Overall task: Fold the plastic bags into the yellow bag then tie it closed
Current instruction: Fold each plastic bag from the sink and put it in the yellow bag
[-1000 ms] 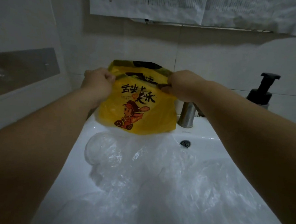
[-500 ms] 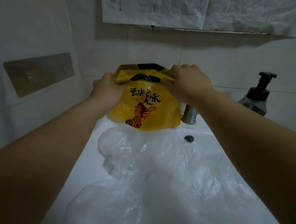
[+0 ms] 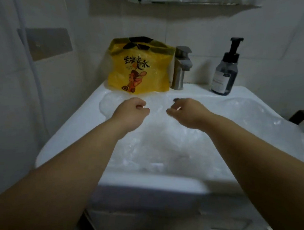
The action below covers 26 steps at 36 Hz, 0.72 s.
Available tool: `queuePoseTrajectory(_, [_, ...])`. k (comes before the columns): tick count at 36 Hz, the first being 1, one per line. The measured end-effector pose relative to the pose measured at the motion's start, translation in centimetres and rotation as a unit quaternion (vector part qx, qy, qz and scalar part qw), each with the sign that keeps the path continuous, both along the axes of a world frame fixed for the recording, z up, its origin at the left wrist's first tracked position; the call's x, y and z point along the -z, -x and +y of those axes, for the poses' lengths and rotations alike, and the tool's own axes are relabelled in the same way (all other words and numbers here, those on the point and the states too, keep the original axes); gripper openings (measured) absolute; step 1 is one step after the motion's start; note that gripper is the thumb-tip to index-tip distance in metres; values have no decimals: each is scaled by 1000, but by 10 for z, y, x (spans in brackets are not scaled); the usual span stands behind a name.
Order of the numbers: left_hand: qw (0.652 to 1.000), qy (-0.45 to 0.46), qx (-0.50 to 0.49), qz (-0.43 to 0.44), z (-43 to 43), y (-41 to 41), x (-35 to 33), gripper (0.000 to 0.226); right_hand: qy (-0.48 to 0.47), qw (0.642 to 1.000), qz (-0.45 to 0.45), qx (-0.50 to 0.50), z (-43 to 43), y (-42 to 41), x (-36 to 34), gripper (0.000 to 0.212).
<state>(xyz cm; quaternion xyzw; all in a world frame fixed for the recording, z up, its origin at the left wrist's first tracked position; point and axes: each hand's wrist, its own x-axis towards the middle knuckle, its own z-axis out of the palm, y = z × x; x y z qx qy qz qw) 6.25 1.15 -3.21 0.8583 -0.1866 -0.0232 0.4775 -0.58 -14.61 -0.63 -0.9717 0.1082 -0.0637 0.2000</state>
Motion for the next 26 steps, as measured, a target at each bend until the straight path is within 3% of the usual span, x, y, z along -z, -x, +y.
queuePoseTrajectory(3, [1000,-9,11,25,-1,15,14,39,-108,988,107,11,6,13,25,73])
queuePoseTrajectory(5, [999,-19,10,29,0,22,20,39,-101,979,178,5,9,22,38,87])
queuePoseTrajectory(6, [999,-21,9,30,2,24,23,39,-68,975,211,-4,10,25,43,85])
queuePoseTrajectory(8, [1000,-15,2,27,5,26,23,38,11,971,237,-37,11,25,48,57])
queuePoseTrajectory(9, [1000,-15,0,25,6,27,23,38,32,975,217,-47,11,24,50,42])
queuePoseTrajectory(11, [1000,-16,1,20,7,31,22,38,25,989,140,-36,11,20,49,30])
queuePoseTrajectory(15, [1000,12,15,24,4,34,15,47,-151,987,-34,41,2,7,36,24])
queuePoseTrajectory(17, [998,48,33,37,-2,36,5,57,-308,945,-94,56,-5,4,25,21])
queuePoseTrajectory(20, [991,100,59,62,-13,36,-3,77,-565,812,-137,48,-16,4,8,30])
queuePoseTrajectory(24, [981,132,82,112,-32,28,-9,129,-722,680,-129,-2,-22,0,4,37])
queuePoseTrajectory(26, [967,187,87,151,-39,19,-7,136,-753,651,-94,-16,-22,0,8,35])
